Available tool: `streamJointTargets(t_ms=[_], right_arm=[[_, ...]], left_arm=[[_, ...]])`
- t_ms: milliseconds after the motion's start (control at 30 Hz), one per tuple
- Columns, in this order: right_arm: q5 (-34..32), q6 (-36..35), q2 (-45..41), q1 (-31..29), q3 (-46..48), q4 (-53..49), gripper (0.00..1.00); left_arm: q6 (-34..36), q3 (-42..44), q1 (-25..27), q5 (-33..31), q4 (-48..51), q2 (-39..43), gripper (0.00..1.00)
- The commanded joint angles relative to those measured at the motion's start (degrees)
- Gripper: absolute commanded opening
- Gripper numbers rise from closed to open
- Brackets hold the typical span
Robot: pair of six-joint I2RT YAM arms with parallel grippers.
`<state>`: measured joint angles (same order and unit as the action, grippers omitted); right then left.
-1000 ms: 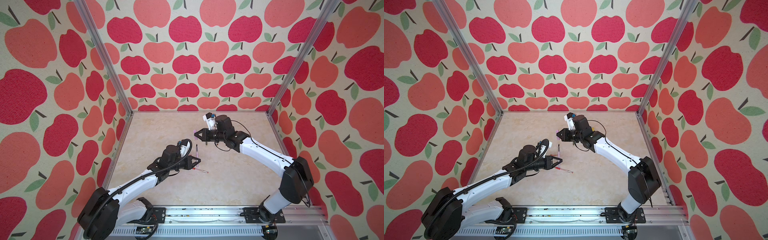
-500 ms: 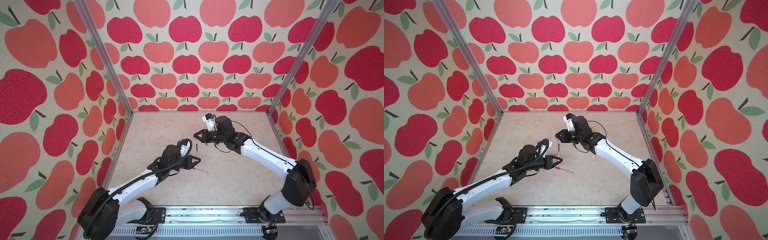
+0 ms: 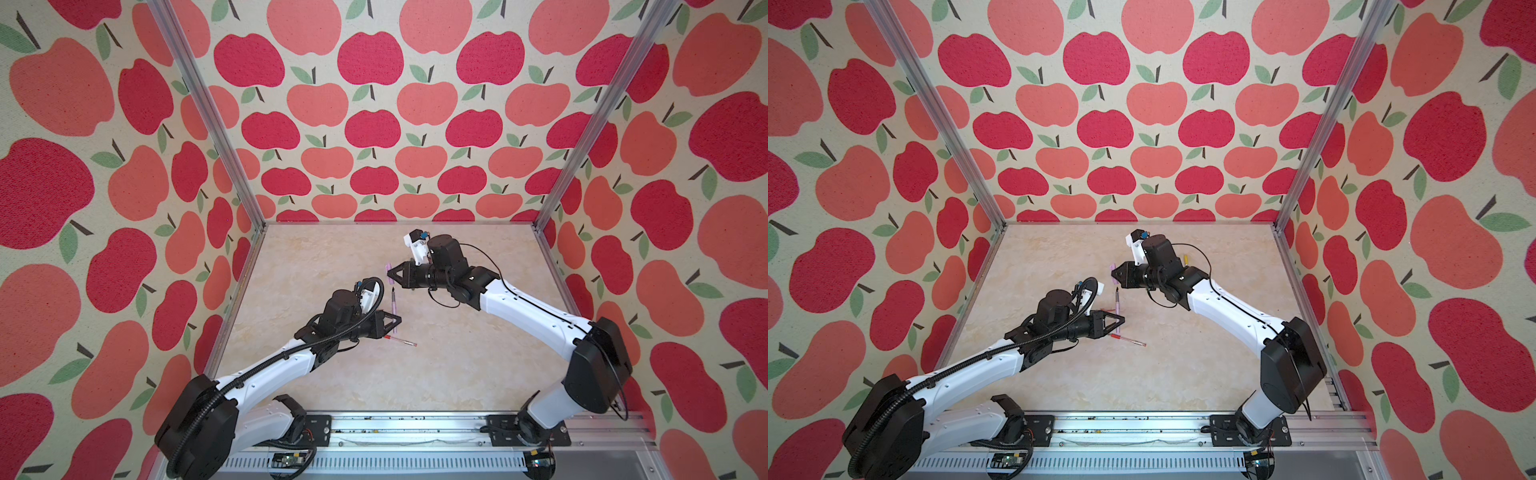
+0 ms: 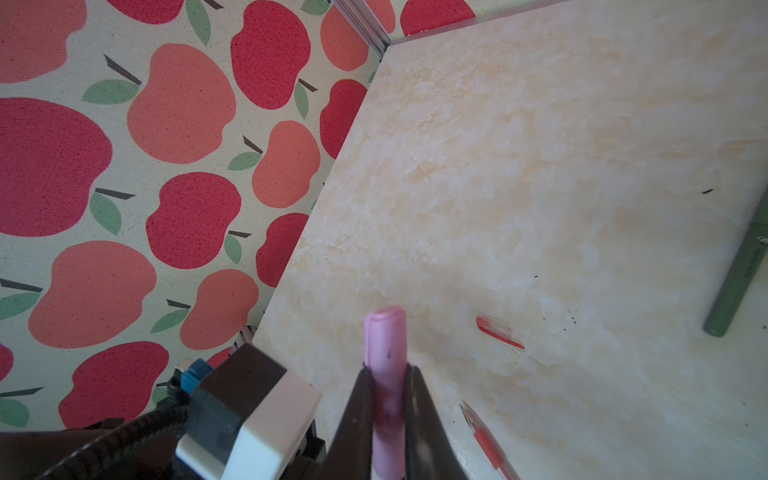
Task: Insert the pens into the pen caps
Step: 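Lower the pink cap with right gripper onto the pen nib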
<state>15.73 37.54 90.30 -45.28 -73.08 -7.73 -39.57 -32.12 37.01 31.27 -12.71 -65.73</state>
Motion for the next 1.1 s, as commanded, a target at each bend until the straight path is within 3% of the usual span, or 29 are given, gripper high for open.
streamJointTargets(t_ms=[0,1067], right_arm=[[-0.9,-1.2,-1.6,-0.3,0.9,-1.1,0.11],[-0.9,1.0,-2.8,-1.8,4.3,1.5,0.11]], left_arm=[[0.4,-1.2,0.3,-0.9,-1.3,0.8,0.0],[0.4,-0.3,0.3,-3.2,-2.0,2.1,0.0]])
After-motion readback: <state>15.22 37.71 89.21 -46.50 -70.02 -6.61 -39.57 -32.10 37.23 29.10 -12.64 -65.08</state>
